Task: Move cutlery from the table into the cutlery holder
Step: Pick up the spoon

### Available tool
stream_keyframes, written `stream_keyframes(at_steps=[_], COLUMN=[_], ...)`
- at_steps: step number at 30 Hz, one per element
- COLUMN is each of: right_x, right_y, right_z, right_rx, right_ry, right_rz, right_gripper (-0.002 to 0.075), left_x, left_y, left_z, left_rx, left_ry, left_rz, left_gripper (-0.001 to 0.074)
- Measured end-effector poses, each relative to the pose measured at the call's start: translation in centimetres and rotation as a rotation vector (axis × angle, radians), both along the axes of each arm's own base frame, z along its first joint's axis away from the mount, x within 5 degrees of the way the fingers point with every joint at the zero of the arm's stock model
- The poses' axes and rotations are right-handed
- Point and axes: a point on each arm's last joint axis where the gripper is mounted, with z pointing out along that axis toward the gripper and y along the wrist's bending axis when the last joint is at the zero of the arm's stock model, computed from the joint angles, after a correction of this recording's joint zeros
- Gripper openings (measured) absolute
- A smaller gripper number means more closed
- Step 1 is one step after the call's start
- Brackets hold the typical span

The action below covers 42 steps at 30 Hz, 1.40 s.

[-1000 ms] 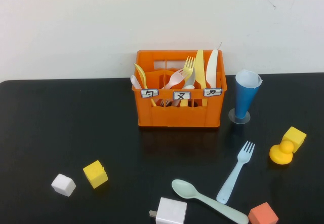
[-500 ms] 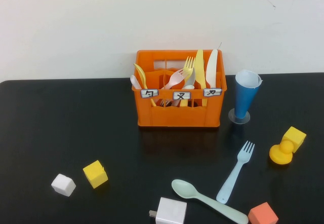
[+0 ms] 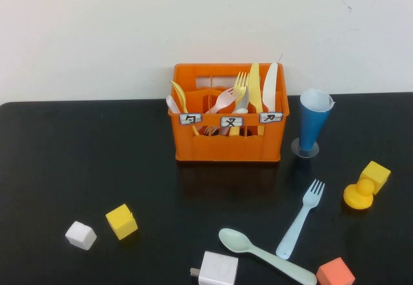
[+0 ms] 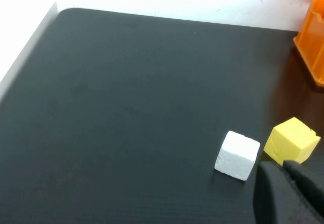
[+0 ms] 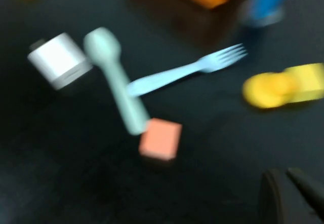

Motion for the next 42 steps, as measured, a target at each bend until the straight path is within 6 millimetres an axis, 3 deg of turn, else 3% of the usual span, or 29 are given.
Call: stream_keyframes(at_steps=[4,11,13,17,26,30,36,42], right_x=[3.2,8.7,8.9,11.4,13.3,13.9,15.4,16.7], right_y=[0.7,5.6,6.5,12.3,19.4,20.9,22.2,23.0], right_z=[0.7,0.0,-0.3,-3.4,-9.5,-12.6,-16.0,-17.5], right_rx=[0.005,-0.202,-0.228,-0.424,-0.508,-0.454,-0.420,-0.379], right_ry=[0.137,0.284,0.296,0.396,0.515,0.579,0.542,0.464], right_rz=[0.132,0.374,0.407,0.592,0.757,0.745,0.687,0.596], right_gripper=[-0.0004,-0.0004,-0.0004,-0.0004,0.0002,0.0097,0.0366,0.0417], left_x=[0.0,0.0,0.0,0.0,0.0,0.0,0.0,0.0], left_y=[0.0,0.0,0.0,0.0,0.0,0.0,0.0,0.0], left_z=[0.0,0.0,0.0,0.0,0.0,0.0,0.0,0.0], left_rx=[0.000,-0.003,-0.003,-0.003,-0.003,-0.003,-0.003,-0.001], left_ry=[0.000,0.000,0.000,0.000,0.000,0.000,0.000,0.000], left_rz=[0.000,0.001,0.001,0.001,0.001,0.001,0.001,0.000], left_gripper=[-0.0001,-0.0001,-0.0001,-0.0001,-0.0001,-0.0001,-0.0001,-0.0001])
